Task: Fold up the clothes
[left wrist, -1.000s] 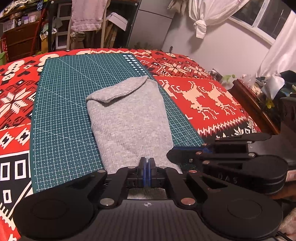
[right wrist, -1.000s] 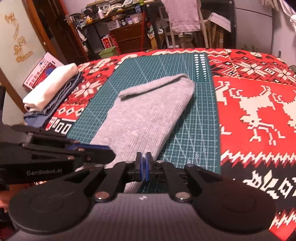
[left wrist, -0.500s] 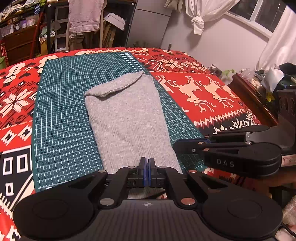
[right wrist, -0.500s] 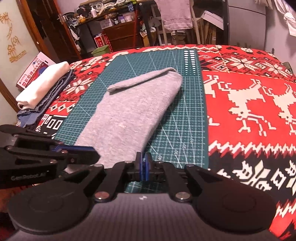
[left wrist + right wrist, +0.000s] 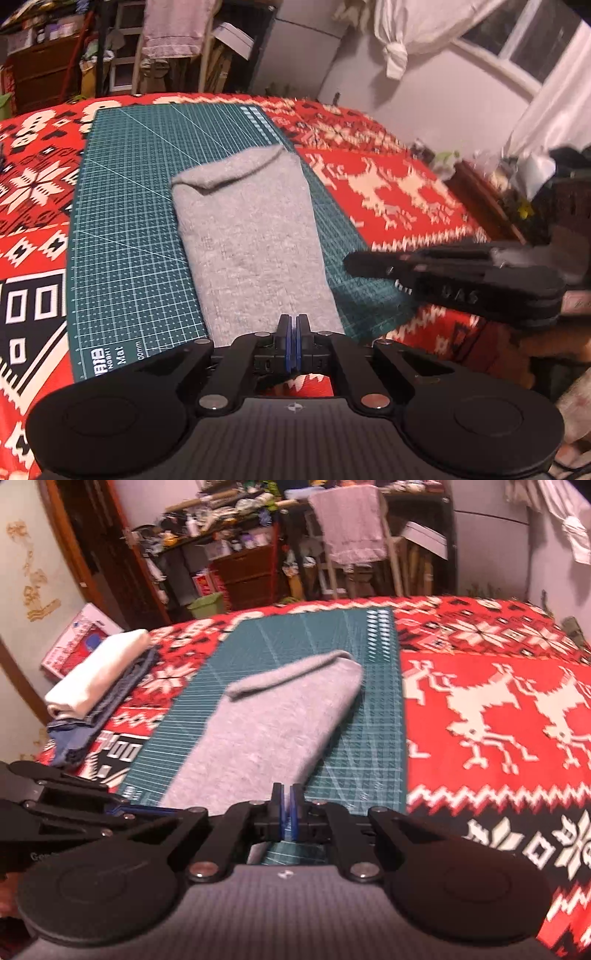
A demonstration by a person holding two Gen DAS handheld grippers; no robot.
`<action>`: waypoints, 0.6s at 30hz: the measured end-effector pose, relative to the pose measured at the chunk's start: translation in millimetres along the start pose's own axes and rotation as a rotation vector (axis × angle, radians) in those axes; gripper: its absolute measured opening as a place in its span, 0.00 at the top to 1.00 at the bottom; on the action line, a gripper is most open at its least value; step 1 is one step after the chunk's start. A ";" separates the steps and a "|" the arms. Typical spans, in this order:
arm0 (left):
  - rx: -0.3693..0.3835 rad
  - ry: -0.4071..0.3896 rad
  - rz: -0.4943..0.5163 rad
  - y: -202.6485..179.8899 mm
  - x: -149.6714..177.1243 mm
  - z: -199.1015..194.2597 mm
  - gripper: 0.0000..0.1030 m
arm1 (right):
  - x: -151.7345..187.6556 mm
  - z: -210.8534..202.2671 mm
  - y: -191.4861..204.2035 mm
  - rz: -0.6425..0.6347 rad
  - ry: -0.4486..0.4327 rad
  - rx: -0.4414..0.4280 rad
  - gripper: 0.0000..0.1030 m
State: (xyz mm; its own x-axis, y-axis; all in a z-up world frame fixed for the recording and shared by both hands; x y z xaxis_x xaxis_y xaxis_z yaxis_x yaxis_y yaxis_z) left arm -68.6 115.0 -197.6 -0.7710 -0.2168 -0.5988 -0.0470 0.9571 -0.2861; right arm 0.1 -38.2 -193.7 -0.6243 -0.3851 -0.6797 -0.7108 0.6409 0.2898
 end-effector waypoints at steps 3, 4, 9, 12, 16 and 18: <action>0.007 -0.036 -0.033 6.2 -6.7 -5.8 0.98 | -0.6 8.6 9.5 -0.020 0.017 -0.024 0.98; -0.001 -0.039 -0.036 7.7 -8.4 -3.8 0.98 | -0.3 12.5 12.3 -0.025 0.025 -0.030 0.98; -0.051 0.009 -0.050 17.7 -3.3 14.3 0.98 | 6.6 29.7 23.8 -0.065 0.076 -0.051 0.98; -0.033 0.029 -0.073 20.9 3.3 13.7 0.98 | 13.8 32.2 22.7 -0.064 0.095 -0.058 0.98; -0.030 0.046 -0.087 24.5 12.5 7.2 0.98 | 19.2 22.8 18.4 -0.060 0.106 -0.060 0.99; -0.023 0.044 -0.105 25.4 13.0 1.3 0.98 | 20.0 17.1 18.6 -0.070 0.108 -0.055 0.98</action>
State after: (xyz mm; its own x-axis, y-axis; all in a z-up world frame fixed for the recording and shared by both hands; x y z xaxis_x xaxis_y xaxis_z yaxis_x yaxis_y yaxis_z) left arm -79.0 136.2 -213.6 -0.7884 -0.3082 -0.5325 -0.1432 0.9336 -0.3284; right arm -20.1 -22.6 -213.5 -0.6018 -0.4986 -0.6239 -0.7687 0.5735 0.2831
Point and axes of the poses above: each gripper's, at about its wrist camera, not at the fingertips, and z roughly the way its jaws point, y to its left, x to its underside, the point moved 6 cm from there along z, roughly the way its jaws point, and after that the axes turned 3 degrees about -x, right-handed, at the moved point
